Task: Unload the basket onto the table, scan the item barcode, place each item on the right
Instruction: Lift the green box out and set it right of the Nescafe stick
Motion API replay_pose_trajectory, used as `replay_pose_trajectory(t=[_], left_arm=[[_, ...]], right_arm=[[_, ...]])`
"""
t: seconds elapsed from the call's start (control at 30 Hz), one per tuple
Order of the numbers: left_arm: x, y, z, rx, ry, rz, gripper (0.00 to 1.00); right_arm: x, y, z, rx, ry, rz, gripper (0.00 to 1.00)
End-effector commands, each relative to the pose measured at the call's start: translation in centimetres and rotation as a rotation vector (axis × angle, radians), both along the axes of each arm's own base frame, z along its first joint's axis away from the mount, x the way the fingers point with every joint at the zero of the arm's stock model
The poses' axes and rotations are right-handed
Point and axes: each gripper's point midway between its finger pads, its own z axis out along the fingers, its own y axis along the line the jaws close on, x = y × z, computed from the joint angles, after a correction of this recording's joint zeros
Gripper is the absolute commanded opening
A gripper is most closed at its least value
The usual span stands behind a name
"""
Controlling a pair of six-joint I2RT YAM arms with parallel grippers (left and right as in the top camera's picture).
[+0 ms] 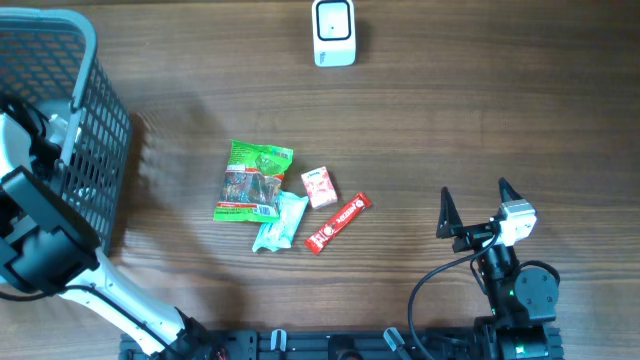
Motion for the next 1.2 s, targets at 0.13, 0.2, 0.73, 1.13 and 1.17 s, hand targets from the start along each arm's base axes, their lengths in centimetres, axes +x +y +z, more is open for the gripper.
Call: replay_pose_trajectory(t=[0.13, 0.2, 0.73, 1.13, 1.17], left_arm=[[0.6, 1.1, -1.1, 0.029, -0.017, -0.015, 0.04], [0.9, 1.3, -0.6, 0.042, -0.033, 0.011, 0.04], [5.9, -7.6, 35.9, -0.133, -0.923, 0.390, 0.04], [1.7, -37.6, 22.2, -0.570, -0.330, -0.195, 0.04], [1.5, -39.6, 20.3, -0.586, -0.303, -0.213, 0.04]], right_arm=[[0.0, -0.3, 0.1, -0.005, -0.006, -0.013, 1.00], [0.0, -0.3, 0.1, -0.005, -0.006, -0.013, 1.00], [0.0, -0.3, 0.1, -0.005, -0.006, -0.013, 1.00], [0.0, -0.3, 0.1, -0.005, -0.006, -0.013, 1.00], [0.0, -0.3, 0.1, -0.005, -0.006, -0.013, 1.00]])
